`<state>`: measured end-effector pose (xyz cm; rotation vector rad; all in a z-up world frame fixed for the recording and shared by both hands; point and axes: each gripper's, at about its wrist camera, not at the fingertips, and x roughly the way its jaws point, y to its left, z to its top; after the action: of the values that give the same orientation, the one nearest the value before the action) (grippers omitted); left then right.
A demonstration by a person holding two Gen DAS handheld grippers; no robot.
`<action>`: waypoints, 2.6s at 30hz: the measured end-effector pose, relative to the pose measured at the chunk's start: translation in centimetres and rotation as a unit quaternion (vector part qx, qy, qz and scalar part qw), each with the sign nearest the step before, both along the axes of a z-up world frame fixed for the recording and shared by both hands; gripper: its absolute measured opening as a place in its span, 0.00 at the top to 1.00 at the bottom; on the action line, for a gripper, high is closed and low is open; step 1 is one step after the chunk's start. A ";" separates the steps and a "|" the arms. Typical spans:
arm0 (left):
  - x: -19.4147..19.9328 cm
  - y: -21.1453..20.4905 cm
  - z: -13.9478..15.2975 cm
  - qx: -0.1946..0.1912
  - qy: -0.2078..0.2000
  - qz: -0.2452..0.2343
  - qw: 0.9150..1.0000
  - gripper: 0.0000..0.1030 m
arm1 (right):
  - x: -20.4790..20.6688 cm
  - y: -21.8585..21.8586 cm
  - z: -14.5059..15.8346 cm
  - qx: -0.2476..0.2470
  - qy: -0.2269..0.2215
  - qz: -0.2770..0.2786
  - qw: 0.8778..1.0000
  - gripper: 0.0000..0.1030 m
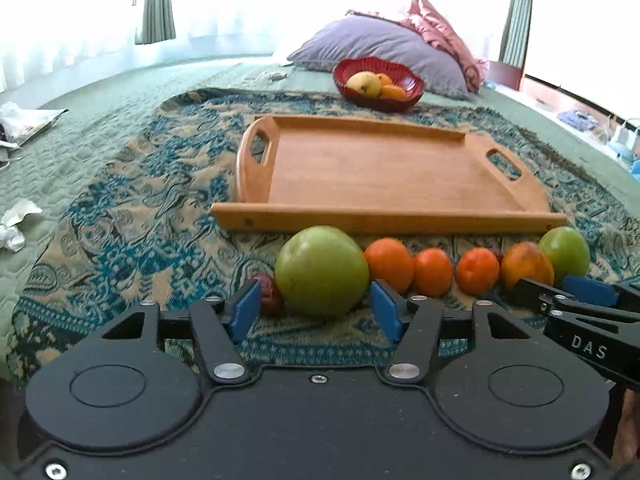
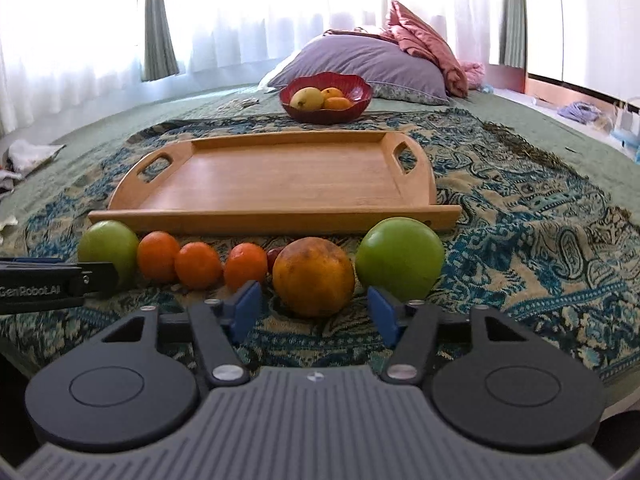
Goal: Organize fruits
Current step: 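Close the left gripper on the large green pomelo while the right gripper closes on the orange-brown grapefruit, then carry the pomelo in the left gripper and the grapefruit in the right gripper over the wooden tray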
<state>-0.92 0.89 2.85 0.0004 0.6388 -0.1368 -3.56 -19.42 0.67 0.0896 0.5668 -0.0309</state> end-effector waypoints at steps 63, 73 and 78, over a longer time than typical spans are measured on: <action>10.5 -1.6 3.6 -0.028 -0.051 -0.026 0.998 0.46 | 9.5 -3.3 4.5 0.005 -0.029 0.012 0.999 0.49; 18.1 -2.1 4.0 -0.037 -0.008 -0.032 0.999 0.46 | 17.3 -5.1 4.2 0.044 0.051 0.037 0.997 0.49; 20.4 -2.6 3.0 -0.031 0.010 -0.027 0.999 0.46 | 19.7 -5.1 3.5 0.050 0.078 0.043 0.995 0.49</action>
<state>19.46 -1.75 5.80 -0.0436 0.6547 -0.2099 16.18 -24.53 4.18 0.1618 0.7279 0.0743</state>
